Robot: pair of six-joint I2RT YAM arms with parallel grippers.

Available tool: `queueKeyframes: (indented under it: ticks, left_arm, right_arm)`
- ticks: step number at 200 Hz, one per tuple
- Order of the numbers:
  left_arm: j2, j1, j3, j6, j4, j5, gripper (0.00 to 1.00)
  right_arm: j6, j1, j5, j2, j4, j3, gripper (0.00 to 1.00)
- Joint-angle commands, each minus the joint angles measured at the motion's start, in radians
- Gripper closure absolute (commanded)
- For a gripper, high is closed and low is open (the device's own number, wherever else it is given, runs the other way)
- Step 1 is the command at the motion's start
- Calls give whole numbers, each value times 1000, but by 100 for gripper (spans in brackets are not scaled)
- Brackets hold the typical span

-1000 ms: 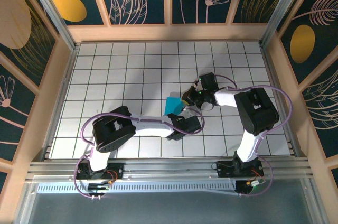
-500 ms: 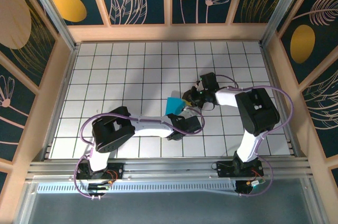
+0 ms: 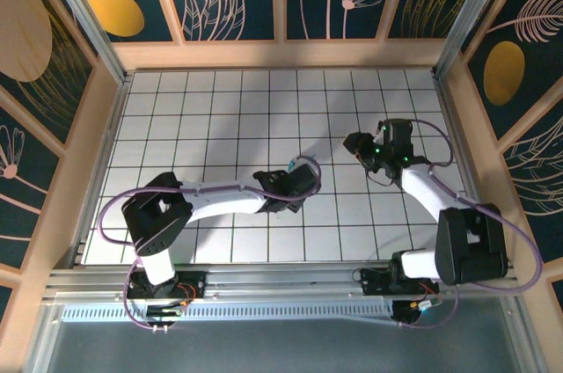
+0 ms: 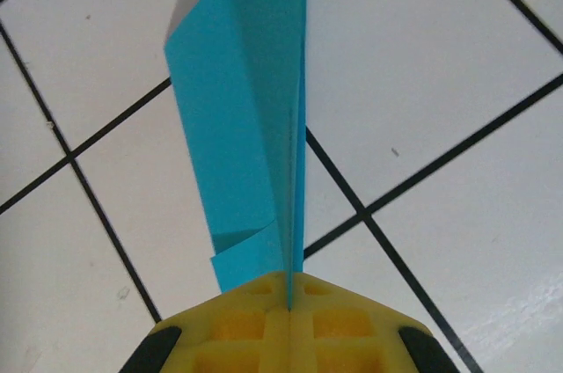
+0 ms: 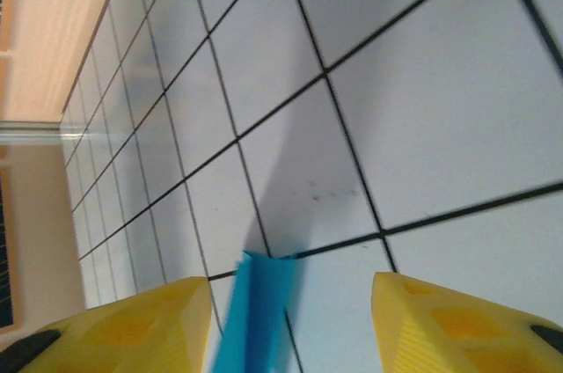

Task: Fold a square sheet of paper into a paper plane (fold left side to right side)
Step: Fold the wing for the fifth time at the center of the table.

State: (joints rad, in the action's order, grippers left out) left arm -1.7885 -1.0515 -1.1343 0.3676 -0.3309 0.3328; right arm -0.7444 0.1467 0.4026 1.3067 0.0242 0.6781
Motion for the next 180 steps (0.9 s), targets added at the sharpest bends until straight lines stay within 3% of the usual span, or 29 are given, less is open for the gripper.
queueKeyframes:
  ticks: [1, 107, 180]
  left_arm:
    - [5, 53, 11, -13, 78, -175, 100]
    - [-94, 220, -26, 110, 188, -527, 100]
    - [-72, 299, 141, 352, 513, -760, 100]
  right_arm:
    - [41, -12, -28, -43, 33, -42, 47]
    - [73, -17, 32, -10, -24, -81, 48]
    - [46, 11, 98, 14, -152, -128, 48]
